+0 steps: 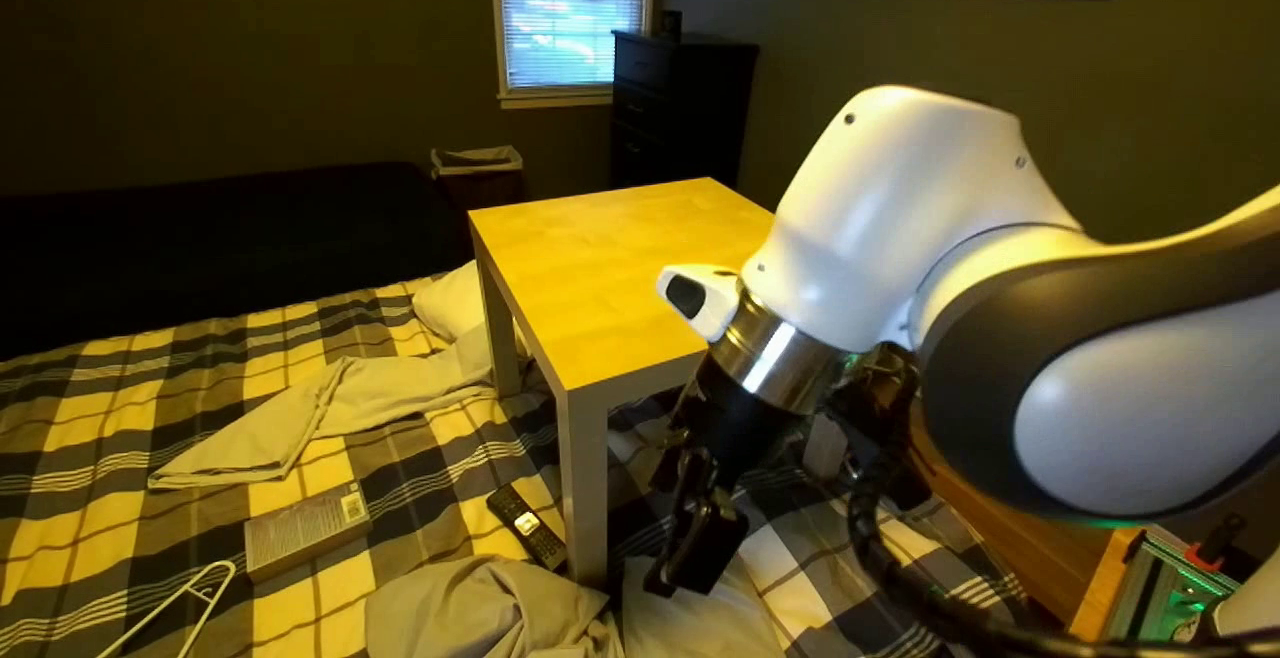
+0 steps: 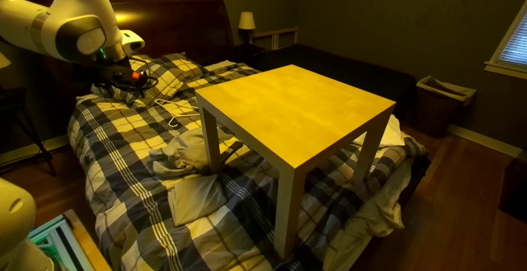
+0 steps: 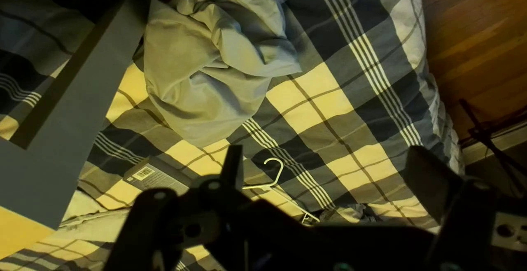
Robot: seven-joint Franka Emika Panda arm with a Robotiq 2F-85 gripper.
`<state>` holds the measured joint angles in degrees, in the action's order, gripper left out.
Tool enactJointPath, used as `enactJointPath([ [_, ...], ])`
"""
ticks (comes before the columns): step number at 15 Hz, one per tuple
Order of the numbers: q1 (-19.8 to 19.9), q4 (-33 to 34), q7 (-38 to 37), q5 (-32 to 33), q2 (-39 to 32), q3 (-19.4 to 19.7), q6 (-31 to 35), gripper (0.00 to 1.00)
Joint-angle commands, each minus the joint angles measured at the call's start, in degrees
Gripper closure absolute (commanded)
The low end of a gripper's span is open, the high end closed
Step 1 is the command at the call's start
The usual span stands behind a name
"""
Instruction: Put the cloth on the table
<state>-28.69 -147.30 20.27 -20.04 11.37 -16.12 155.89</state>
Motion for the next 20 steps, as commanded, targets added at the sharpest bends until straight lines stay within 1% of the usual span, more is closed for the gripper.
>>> enactJointPath([
  [1, 3.30, 1.45, -4.42, 8.63, -10.65, -1.93, 8.64, 0.00],
  [3, 5.93, 1.25, -9.96, 17.42, -15.37, -1.83, 13.84, 0.00],
  [4, 5.89, 0.87, -14.10, 22.73, -16.94, 0.44, 16.70, 0.00],
  [5, 5.28, 1.01, -17.86, 27.19, -17.95, 3.18, 17.88, 0.00],
  [6, 3.70, 2.10, -22.31, 31.94, -19.21, 6.49, 17.61, 0.00],
  [7, 2.51, 3.54, -26.19, 36.52, -20.50, 8.84, 15.42, 0.00],
  [8, 4.68, 0.97, -19.39, 29.94, -17.93, 5.08, 16.84, 0.00],
  [9, 4.31, 1.66, -22.10, 33.20, -19.02, 6.94, 16.84, 0.00],
  [10, 4.11, 2.20, -23.18, 34.49, -19.76, 7.83, 16.84, 0.00],
  [17, 3.16, 3.08, -24.19, 34.92, -20.35, 8.18, 16.81, 0.00],
  [18, 2.71, 3.07, -24.57, 36.33, -20.58, 8.99, 16.36, 0.00],
  [19, 4.39, 3.29, -20.77, 32.09, -23.09, 5.56, 19.34, 0.00],
  [20, 3.64, 3.94, -21.29, 33.35, -24.03, 6.23, 18.63, 0.00],
])
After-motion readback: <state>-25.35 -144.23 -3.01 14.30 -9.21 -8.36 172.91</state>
